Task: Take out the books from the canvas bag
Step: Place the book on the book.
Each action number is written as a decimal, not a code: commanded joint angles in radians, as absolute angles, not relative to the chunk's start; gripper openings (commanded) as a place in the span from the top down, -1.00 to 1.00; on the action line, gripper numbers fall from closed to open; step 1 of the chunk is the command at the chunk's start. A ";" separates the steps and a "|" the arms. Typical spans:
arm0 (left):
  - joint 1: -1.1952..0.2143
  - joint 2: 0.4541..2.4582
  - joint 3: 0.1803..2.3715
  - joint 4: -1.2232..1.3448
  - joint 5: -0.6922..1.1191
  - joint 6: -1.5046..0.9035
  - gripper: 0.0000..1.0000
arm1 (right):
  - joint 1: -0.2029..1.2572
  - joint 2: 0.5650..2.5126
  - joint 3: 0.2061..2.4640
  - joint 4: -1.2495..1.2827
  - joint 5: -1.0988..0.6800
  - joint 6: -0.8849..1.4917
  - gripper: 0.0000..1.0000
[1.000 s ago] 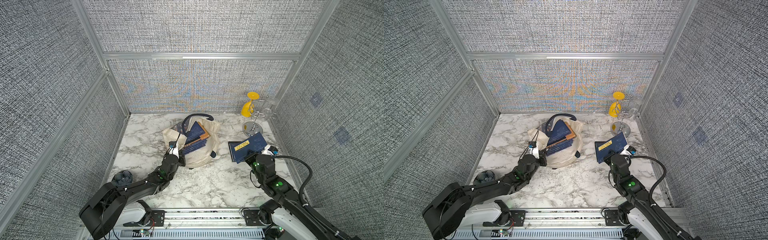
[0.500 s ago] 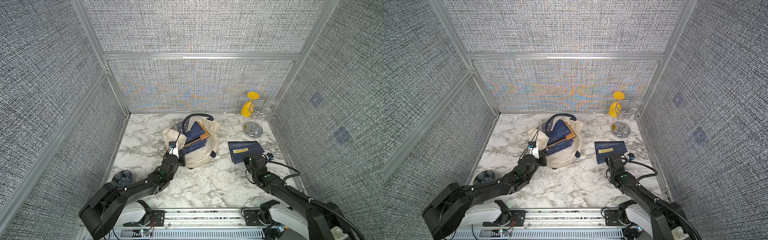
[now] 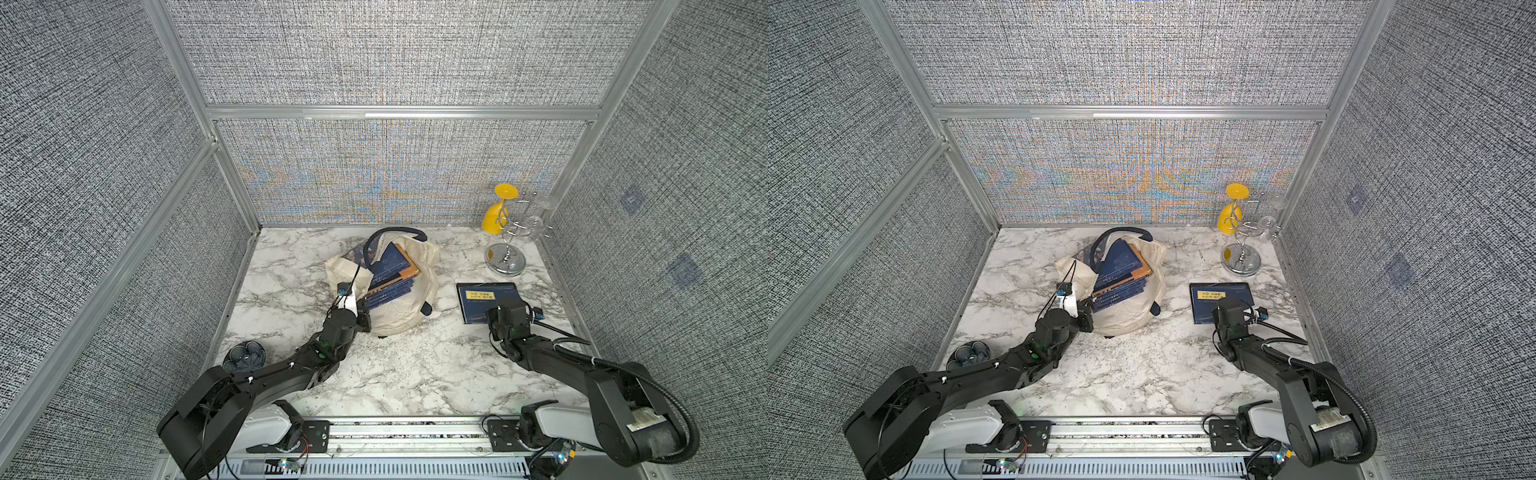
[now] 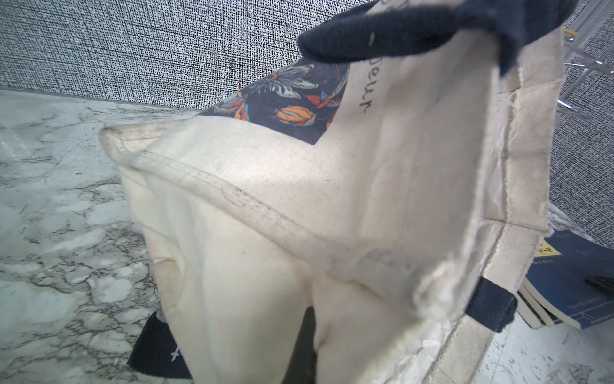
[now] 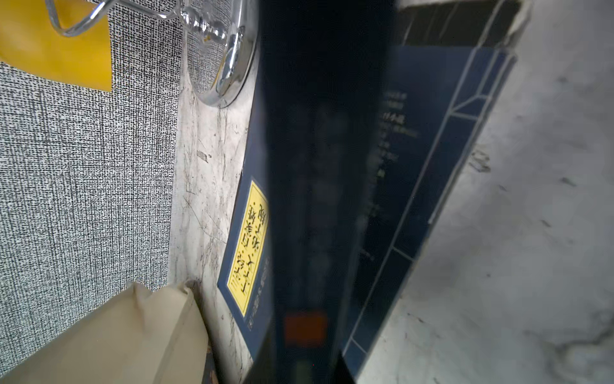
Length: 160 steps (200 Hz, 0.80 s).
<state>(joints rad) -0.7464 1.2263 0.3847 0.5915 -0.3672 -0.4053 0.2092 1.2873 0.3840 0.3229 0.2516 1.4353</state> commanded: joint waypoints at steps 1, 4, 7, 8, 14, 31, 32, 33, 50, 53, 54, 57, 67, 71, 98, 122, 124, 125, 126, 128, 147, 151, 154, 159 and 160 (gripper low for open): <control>-0.747 1.228 0.395 0.607 -0.364 -0.406 1.00 | 0.184 1.287 0.400 0.295 0.183 1.385 0.90; -0.747 1.229 0.396 0.607 -0.364 -0.405 1.00 | 0.181 1.286 0.404 0.285 0.176 1.379 0.89; -0.747 1.230 0.396 0.607 -0.364 -0.406 1.00 | 0.176 1.284 0.407 0.275 0.173 1.375 0.88; -0.748 1.230 0.396 0.607 -0.364 -0.405 1.00 | 0.176 1.284 0.407 0.272 0.171 1.374 0.88; -0.747 1.232 0.396 0.607 -0.364 -0.406 1.00 | 0.169 1.283 0.410 0.263 0.164 1.364 0.84; -0.748 1.237 0.399 0.607 -0.360 -0.406 1.00 | 0.141 1.293 0.418 0.258 0.121 1.337 0.77; -0.747 1.238 0.399 0.607 -0.359 -0.406 1.00 | 0.139 1.294 0.418 0.257 0.117 1.336 0.77; -0.747 1.238 0.400 0.607 -0.358 -0.406 1.00 | 0.137 1.294 0.419 0.256 0.112 1.336 0.77; -0.747 1.241 0.401 0.607 -0.359 -0.405 1.00 | 0.119 1.299 0.437 0.214 0.062 1.317 0.73; -0.747 1.240 0.401 0.607 -0.360 -0.406 1.00 | 0.118 1.299 0.438 0.208 0.056 1.312 0.71; -0.748 1.240 0.401 0.607 -0.359 -0.406 1.00 | 0.117 1.299 0.439 0.206 0.054 1.310 0.70; -0.747 1.239 0.401 0.607 -0.360 -0.406 1.00 | 0.117 1.298 0.442 0.198 0.048 1.305 0.69; -0.747 1.239 0.401 0.607 -0.359 -0.404 1.00 | 0.117 1.295 0.443 0.183 0.037 1.299 0.61; -0.747 1.239 0.401 0.607 -0.360 -0.404 1.00 | 0.117 1.294 0.442 0.183 0.032 1.299 0.58; -0.748 1.238 0.401 0.606 -0.360 -0.402 1.00 | 0.115 1.277 0.433 0.173 0.001 1.290 0.31; -0.748 1.235 0.400 0.604 -0.360 -0.402 1.00 | 0.117 1.247 0.431 0.135 -0.017 1.282 0.04; -0.747 1.235 0.400 0.604 -0.359 -0.402 1.00 | 0.116 1.244 0.430 0.133 -0.018 1.282 0.02; -0.746 1.235 0.400 0.604 -0.358 -0.402 1.00 | 0.116 1.243 0.430 0.132 -0.017 1.282 0.00; -0.747 1.235 0.400 0.604 -0.359 -0.401 1.00 | 0.116 1.242 0.430 0.129 -0.017 1.282 -0.01; -0.747 1.236 0.400 0.604 -0.358 -0.401 1.00 | 0.116 1.240 0.428 0.126 -0.017 1.282 -0.02; -0.747 1.238 0.403 0.604 -0.356 -0.401 1.00 | 0.116 1.219 0.424 0.091 -0.013 1.285 -0.18; -0.747 1.239 0.402 0.604 -0.355 -0.401 1.00 | 0.115 1.215 0.423 0.089 -0.012 1.281 -0.20; -0.747 1.240 0.402 0.604 -0.354 -0.401 1.00 | 0.115 1.215 0.423 0.085 -0.012 1.280 -0.21; -0.747 1.242 0.403 0.604 -0.354 -0.401 1.00 | 0.115 1.211 0.424 0.077 -0.015 1.279 -0.23; -0.747 1.242 0.402 0.604 -0.353 -0.401 1.00 | 0.116 1.210 0.424 0.075 -0.014 1.279 -0.23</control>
